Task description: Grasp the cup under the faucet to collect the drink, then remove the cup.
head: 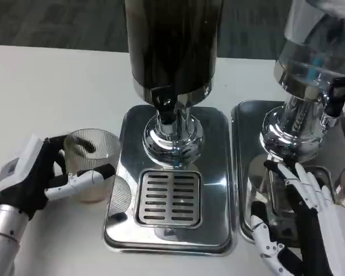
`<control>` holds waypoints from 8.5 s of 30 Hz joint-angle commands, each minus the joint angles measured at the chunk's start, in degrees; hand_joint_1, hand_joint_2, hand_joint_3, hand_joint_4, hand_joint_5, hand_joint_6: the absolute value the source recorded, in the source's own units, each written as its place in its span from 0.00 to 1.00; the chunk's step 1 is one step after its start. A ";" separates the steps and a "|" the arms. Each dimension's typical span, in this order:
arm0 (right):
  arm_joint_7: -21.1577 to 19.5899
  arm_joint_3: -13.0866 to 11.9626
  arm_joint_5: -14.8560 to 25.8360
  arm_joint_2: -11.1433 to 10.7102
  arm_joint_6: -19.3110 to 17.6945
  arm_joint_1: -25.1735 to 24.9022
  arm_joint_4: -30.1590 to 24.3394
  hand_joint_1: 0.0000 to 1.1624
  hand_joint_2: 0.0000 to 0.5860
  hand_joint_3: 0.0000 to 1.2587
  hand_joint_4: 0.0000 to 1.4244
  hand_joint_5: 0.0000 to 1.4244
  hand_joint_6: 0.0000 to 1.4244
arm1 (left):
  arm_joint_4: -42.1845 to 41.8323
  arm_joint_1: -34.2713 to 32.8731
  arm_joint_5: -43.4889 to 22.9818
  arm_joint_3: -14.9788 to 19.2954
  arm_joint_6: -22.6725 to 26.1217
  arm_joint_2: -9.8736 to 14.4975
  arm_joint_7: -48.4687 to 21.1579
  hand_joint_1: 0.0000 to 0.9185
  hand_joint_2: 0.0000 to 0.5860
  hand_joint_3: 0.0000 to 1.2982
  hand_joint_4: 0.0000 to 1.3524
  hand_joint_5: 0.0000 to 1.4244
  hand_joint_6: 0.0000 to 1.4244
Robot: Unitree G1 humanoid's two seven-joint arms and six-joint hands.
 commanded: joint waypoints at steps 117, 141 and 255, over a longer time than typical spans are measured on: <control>-2.30 1.06 4.58 2.76 -2.16 -3.78 5.20 0.28 0.75 0.16 0.07 0.05 0.00 | -42.57 -3.62 -73.61 24.26 62.72 7.55 -99.59 0.00 0.14 0.12 0.02 0.06 0.17; -3.73 0.85 6.14 3.89 -2.93 -2.99 6.31 0.28 0.75 0.17 0.09 0.06 0.00 | -42.38 -9.51 -59.93 22.13 56.15 -2.93 -99.71 0.00 0.16 0.15 0.04 0.05 0.09; 16.63 3.84 16.19 -0.43 -5.34 -17.11 14.53 0.44 0.37 0.00 0.00 0.00 0.00 | -47.51 0.10 -46.90 12.97 9.44 -1.49 -94.56 0.00 0.16 0.19 0.08 0.07 0.17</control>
